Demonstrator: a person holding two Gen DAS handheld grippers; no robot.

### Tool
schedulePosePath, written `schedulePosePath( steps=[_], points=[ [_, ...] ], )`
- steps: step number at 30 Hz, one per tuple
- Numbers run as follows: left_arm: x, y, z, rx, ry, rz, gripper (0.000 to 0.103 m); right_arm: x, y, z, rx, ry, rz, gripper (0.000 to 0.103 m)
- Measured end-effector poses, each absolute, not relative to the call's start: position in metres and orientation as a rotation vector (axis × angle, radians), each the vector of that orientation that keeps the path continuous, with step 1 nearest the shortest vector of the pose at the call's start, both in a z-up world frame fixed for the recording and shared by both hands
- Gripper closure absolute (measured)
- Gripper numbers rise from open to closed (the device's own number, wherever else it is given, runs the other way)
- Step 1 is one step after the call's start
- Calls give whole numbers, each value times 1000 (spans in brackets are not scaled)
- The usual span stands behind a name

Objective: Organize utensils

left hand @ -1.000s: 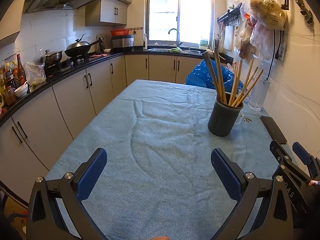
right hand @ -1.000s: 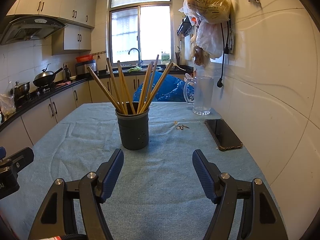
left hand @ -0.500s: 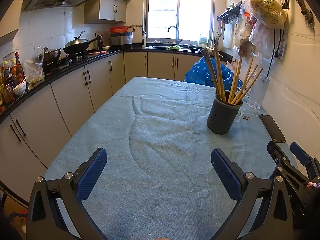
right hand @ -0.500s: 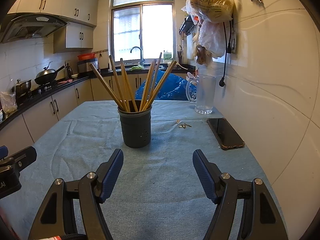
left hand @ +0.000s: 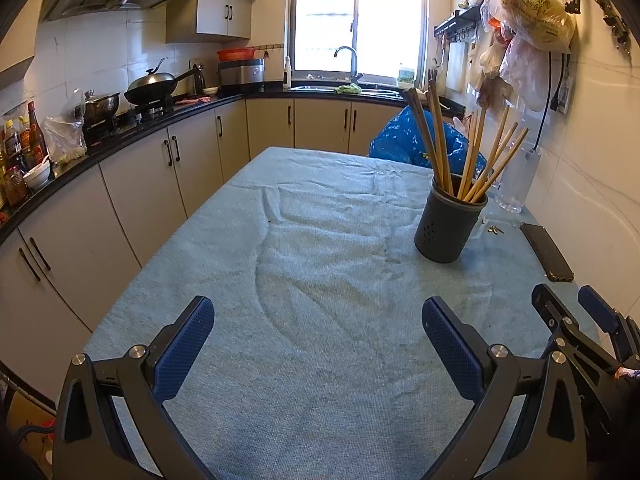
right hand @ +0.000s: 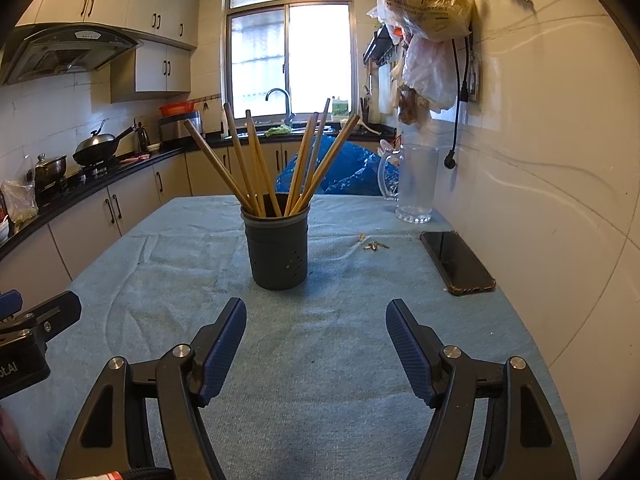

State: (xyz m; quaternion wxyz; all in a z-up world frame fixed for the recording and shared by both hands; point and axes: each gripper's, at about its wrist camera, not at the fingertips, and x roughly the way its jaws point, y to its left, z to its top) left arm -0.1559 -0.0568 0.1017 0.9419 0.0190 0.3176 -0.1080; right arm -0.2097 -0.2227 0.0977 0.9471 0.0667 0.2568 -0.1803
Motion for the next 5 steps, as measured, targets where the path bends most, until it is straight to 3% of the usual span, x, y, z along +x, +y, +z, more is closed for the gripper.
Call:
schedulePosePath(
  steps=[5],
  points=[
    [-145, -56, 92, 24, 714, -239, 0, -206, -228, 92, 154, 558, -368, 27]
  ],
)
